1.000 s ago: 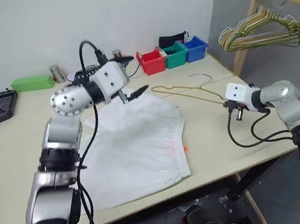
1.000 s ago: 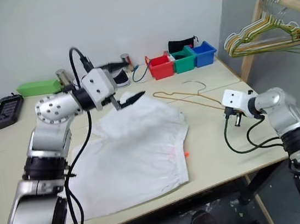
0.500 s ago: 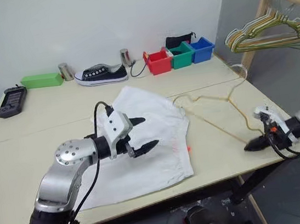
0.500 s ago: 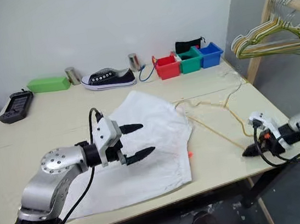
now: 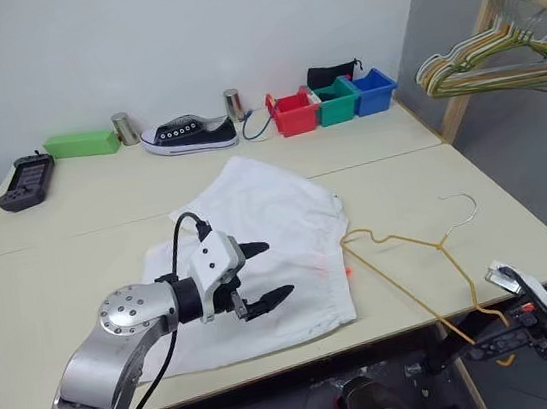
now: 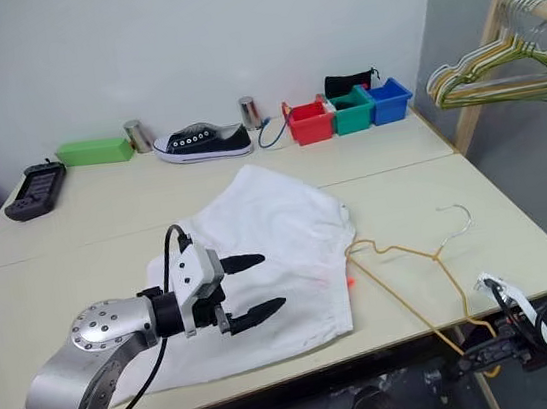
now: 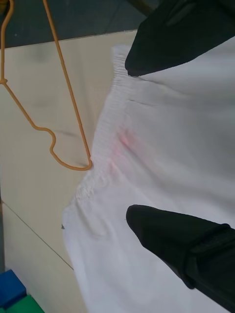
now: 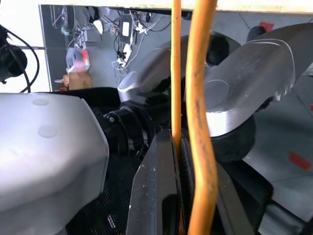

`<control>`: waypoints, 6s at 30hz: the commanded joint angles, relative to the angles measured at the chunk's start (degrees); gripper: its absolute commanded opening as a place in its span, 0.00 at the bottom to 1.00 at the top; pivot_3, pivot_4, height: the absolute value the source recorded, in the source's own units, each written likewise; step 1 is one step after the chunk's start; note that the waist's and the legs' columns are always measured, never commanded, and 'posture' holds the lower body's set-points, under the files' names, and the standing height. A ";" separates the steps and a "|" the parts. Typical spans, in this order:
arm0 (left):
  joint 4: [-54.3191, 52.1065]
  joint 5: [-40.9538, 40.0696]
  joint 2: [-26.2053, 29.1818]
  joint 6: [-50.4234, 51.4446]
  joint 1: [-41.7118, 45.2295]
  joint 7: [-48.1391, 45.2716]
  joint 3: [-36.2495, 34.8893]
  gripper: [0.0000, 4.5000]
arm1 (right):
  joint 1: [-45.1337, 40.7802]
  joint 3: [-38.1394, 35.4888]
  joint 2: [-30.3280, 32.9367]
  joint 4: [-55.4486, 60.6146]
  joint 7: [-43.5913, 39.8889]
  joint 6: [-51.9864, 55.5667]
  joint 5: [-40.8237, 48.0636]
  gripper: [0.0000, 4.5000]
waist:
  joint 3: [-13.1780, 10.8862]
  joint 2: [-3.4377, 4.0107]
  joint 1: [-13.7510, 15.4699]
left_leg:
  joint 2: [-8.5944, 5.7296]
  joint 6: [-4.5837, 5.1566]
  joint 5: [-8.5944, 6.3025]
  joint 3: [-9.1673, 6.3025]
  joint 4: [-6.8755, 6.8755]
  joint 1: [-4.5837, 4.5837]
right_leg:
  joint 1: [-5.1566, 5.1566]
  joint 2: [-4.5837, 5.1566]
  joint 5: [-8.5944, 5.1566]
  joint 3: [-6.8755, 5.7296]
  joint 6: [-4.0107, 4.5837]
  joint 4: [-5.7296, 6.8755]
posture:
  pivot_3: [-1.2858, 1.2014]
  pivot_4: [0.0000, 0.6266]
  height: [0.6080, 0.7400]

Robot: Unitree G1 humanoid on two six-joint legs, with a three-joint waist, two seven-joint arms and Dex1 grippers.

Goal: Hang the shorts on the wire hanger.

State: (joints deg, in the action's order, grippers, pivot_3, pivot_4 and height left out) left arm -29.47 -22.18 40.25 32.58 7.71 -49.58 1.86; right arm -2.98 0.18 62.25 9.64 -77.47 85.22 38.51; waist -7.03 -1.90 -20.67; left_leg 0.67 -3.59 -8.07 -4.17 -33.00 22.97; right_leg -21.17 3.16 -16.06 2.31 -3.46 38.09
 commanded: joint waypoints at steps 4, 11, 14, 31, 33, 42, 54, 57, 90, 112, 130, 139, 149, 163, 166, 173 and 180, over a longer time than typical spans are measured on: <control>-1.42 0.03 0.98 -1.88 0.24 -0.15 -0.40 0.98 | 2.50 -2.85 1.58 1.94 2.69 -2.07 3.39 0.00 | 0.02 -0.04 0.11 | -0.02 -0.03 -0.08 0.00 -0.01 0.12 | 0.06 0.01 0.01 0.03 -0.01 -0.31 | 0.41 0.11 1.00; -0.96 0.19 0.98 -2.36 0.59 -0.36 0.38 0.98 | 4.38 -3.89 2.27 3.76 3.93 -2.55 6.21 0.00 | 0.01 -0.04 0.16 | -0.01 0.04 -0.23 0.02 0.00 0.17 | 0.01 -0.01 0.01 0.02 -0.03 -0.32 | 0.41 0.11 1.00; -0.71 0.25 1.07 -2.57 0.72 -0.49 0.48 0.98 | 4.16 -4.00 1.70 5.21 4.06 -2.40 8.05 0.00 | 0.01 -0.05 0.09 | -0.01 -0.03 -0.30 0.04 -0.01 0.16 | 0.00 -0.01 0.01 0.05 -0.04 -0.33 | 0.41 0.11 1.00; -0.70 0.53 1.83 -3.08 0.86 -0.56 -0.13 0.98 | -0.13 0.26 -6.45 2.21 13.35 0.93 12.23 0.00 | 0.02 -0.08 0.51 | -0.01 -0.06 -0.35 0.02 -0.01 0.31 | -0.03 0.00 0.00 0.04 -0.05 -0.40 | 0.42 0.09 1.00; -0.74 0.60 1.83 -3.06 0.83 -0.50 -0.17 0.98 | -1.21 0.11 -7.58 0.89 14.36 1.89 12.66 0.00 | 0.03 -0.06 0.60 | 0.00 -0.04 -0.34 0.01 -0.01 0.47 | -0.01 -0.02 0.02 0.04 -0.07 -0.39 | 0.42 0.09 1.00; -0.15 0.70 1.16 -2.97 1.83 0.06 0.15 0.98 | -9.67 -1.98 -17.27 -7.50 19.57 7.28 16.10 0.00 | 0.04 -0.07 1.78 | 0.00 -0.03 -0.33 -0.04 -0.01 0.68 | -0.17 -0.06 0.03 0.01 -0.10 -0.36 | 0.42 0.09 1.00; 0.92 0.75 1.60 -3.11 3.37 -0.83 0.86 0.98 | -14.87 -1.56 -21.48 -17.23 24.00 5.09 13.28 0.00 | 0.07 -0.03 3.44 | -0.04 0.32 -0.12 -0.07 -0.04 0.90 | -0.25 -0.11 0.07 0.04 -0.16 -0.30 | 0.42 0.10 1.00; 1.20 0.95 1.45 -3.15 3.85 -1.00 1.09 0.98 | -17.12 -1.42 -21.05 -19.96 23.18 3.11 12.28 0.00 | 0.06 -0.03 3.29 | -0.05 0.32 -0.12 -0.04 -0.05 0.90 | -0.24 -0.11 0.08 0.08 -0.17 -0.31 | 0.42 0.09 1.00; 1.62 1.21 0.97 -3.77 4.23 -0.40 1.39 0.98 | -29.03 7.63 -15.18 -30.85 12.46 -9.80 2.23 0.00 | 0.06 0.10 3.22 | -0.08 0.35 -0.13 -0.05 -0.07 0.96 | -0.23 -0.13 -0.02 0.10 -0.35 -0.24 | 0.42 0.09 1.00; 39.10 7.92 11.04 -18.95 44.50 -18.14 1.91 0.98 | -38.33 19.72 -24.06 -11.24 34.84 -51.86 -33.82 0.00 | 0.19 0.25 3.16 | -0.10 0.36 -0.12 -0.05 -0.04 1.01 | -0.36 -0.12 0.20 0.12 -0.74 -0.12 | 0.43 0.02 1.00; 75.07 26.28 2.30 -51.25 63.12 -28.71 13.51 0.98 | -41.54 22.17 -27.75 -7.68 32.48 -56.38 -44.89 0.00 | 0.23 0.25 2.28 | -0.13 0.36 -0.08 -0.07 -0.18 1.05 | -0.53 -0.09 0.20 0.13 -0.84 0.39 | 0.41 0.01 1.00; 82.52 31.41 0.10 -57.62 65.95 -26.71 14.64 0.98 | -42.26 23.78 -26.79 -3.50 32.35 -58.53 -50.46 0.00 | 0.23 0.25 0.65 | -0.14 0.36 -0.08 -0.10 -0.83 1.16 | -0.58 -0.07 0.20 0.14 -0.85 0.87 | 0.40 0.01 1.00; 85.05 34.88 -0.69 -60.51 66.48 -24.52 15.28 0.98 | -43.49 24.45 -28.13 -3.70 31.97 -62.25 -56.26 0.00 | 0.24 0.24 -1.38 | -0.14 0.39 -0.06 -0.13 -0.89 1.14 | -0.56 -0.05 0.28 0.13 -0.99 0.94 | 0.40 0.01 1.00; 86.72 38.99 -0.47 -61.64 66.64 -22.39 15.93 0.80 | -43.74 22.45 -29.63 -2.32 29.68 -57.68 -55.45 0.00 | 0.25 0.22 -1.84 | -0.16 0.39 -0.06 -0.15 -0.93 1.13 | -0.53 -0.04 0.28 0.13 -1.00 0.96 | 0.39 0.01 1.00; 87.08 38.98 -0.66 -61.74 66.97 -22.54 15.82 0.80 | -43.59 22.55 -29.30 -2.26 29.42 -57.47 -55.72 0.00 | 0.25 0.22 -1.85 | -0.16 0.39 -0.06 -0.15 -0.93 1.14 | -0.53 -0.04 0.28 0.13 -1.00 0.96 | 0.39 0.02 1.00; 87.56 35.58 -2.47 -61.45 68.14 -23.66 13.47 0.96 | -43.44 22.36 -29.07 -1.95 29.12 -57.30 -55.95 0.00 | 0.25 0.22 -1.87 | -0.16 0.40 -0.06 -0.15 -0.93 1.14 | -0.52 -0.04 0.28 0.13 -1.00 0.96 | 0.39 0.02 1.00; 87.65 36.91 -1.78 -60.74 68.58 -23.21 14.34 0.99 | -43.01 22.50 -28.76 -2.88 29.45 -57.96 -56.24 0.00 | 0.25 0.22 -2.97 | -0.17 0.40 -0.06 -0.15 -0.93 1.14 | -0.52 -0.03 0.28 0.12 -1.00 0.96 | 0.39 0.01 1.00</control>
State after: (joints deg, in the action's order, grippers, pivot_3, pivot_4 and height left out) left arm 58.68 14.59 37.78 -28.65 74.11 -73.31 16.88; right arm -44.66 24.75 33.28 4.79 -48.55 28.37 -17.27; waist -6.78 -1.68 -23.64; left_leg 0.51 -3.19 -8.12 -4.33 -33.93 24.11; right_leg -21.68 3.13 -15.77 2.42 -4.46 39.05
